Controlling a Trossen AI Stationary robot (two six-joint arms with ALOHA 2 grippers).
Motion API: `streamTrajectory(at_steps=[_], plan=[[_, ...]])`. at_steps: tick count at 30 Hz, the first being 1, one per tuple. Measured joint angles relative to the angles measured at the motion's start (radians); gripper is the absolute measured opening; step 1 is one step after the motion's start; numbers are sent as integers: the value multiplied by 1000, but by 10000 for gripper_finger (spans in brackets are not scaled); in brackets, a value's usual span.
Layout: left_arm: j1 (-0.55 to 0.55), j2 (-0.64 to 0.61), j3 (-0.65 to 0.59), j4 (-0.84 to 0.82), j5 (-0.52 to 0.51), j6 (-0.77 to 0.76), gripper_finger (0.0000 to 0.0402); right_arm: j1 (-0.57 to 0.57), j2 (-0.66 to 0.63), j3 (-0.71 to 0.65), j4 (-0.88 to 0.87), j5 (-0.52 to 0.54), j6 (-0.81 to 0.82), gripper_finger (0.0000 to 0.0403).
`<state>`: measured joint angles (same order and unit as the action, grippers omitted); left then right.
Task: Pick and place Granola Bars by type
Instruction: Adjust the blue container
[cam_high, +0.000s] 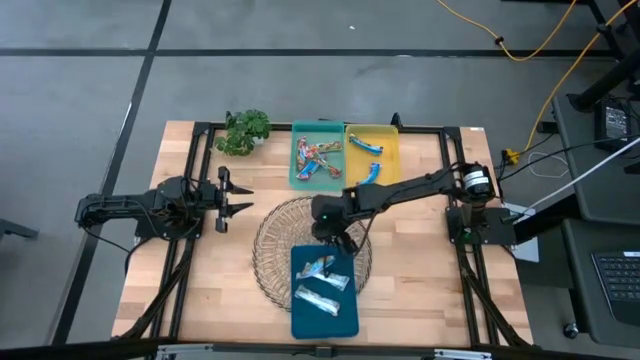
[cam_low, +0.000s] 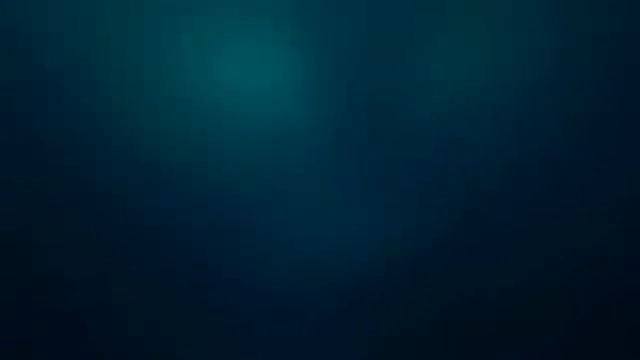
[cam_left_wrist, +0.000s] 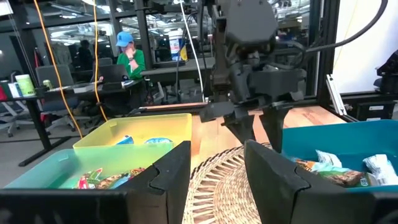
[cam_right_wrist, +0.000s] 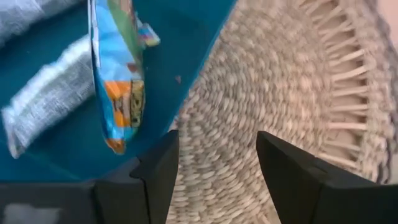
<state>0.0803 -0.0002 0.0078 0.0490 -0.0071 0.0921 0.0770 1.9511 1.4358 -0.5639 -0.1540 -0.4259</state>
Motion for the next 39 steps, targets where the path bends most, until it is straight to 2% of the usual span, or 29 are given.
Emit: streamTrajectory(at_steps=[9,14,30,34,39], plan=[[0,0,0,0,0,0,143,5,13,-4,14,-9,-6,218],[0,0,0,0,0,0,143,5,40,-4,36,-66,-21,218],[0,0,0,1,0,0,143,-26,146,-4,51,-72,-27,217],[0,0,0,0,0,0,143,-35,158,-2,58,-79,-27,194],[0,0,0,0,0,0,143,-36,158,-2,71,-74,-27,128]])
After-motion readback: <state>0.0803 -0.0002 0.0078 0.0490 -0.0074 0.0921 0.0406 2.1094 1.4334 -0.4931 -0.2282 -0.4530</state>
